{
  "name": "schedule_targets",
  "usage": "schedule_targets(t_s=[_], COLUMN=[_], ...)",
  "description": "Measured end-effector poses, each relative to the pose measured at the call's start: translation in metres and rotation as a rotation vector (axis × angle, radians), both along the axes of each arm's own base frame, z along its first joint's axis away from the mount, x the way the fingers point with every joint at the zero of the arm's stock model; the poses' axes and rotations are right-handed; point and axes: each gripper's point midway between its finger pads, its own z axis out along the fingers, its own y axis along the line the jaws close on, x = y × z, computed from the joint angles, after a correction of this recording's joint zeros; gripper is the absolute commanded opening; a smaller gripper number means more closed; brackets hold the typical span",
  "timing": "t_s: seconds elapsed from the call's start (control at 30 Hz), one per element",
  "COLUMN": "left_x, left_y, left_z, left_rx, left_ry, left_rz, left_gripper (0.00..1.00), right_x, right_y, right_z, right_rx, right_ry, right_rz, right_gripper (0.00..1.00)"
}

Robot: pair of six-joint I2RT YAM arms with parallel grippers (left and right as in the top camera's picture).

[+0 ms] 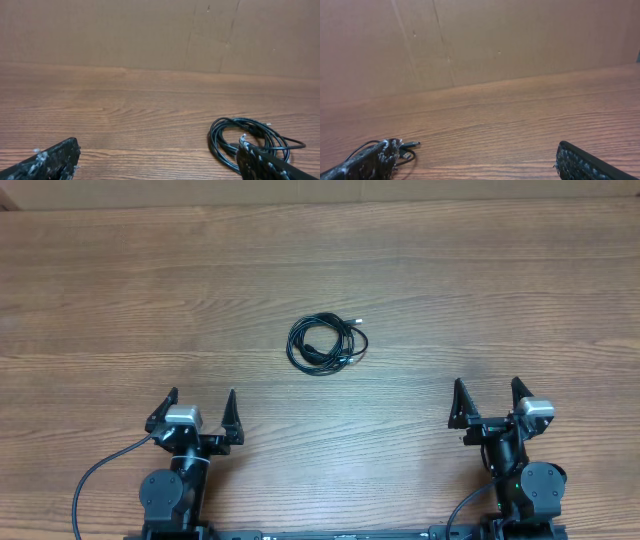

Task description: Untangle cables

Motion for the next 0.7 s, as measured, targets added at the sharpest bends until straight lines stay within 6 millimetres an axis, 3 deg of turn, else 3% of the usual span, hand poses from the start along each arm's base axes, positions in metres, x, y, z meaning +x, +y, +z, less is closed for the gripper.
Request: schedule_targets(t_s=[0.37,0.57,0.7], left_x=[-0.001,-0.008,-0.008], left_y=[0.000,0.000,0.000], left_z=[-0.003,-0.018,-0.009], left_rx=[-0.083,-0.079,-0.057], left_ry=[0.032,0.183,0.248], left_rz=[0.008,0.014,0.012], left_gripper=[1.00,1.00,0.99], right_x=[-0.003,-0.009,-0.010], right_y=[-0.001,-0.002,-0.004], right_z=[-0.014,-0.004,0.003], right_rx=[-0.004,0.012,0.018], right_ry=[0.085,0.113,0.155], right_rz=[-0.008,-0.013,-0.022], right_gripper=[1.00,1.00,1.00])
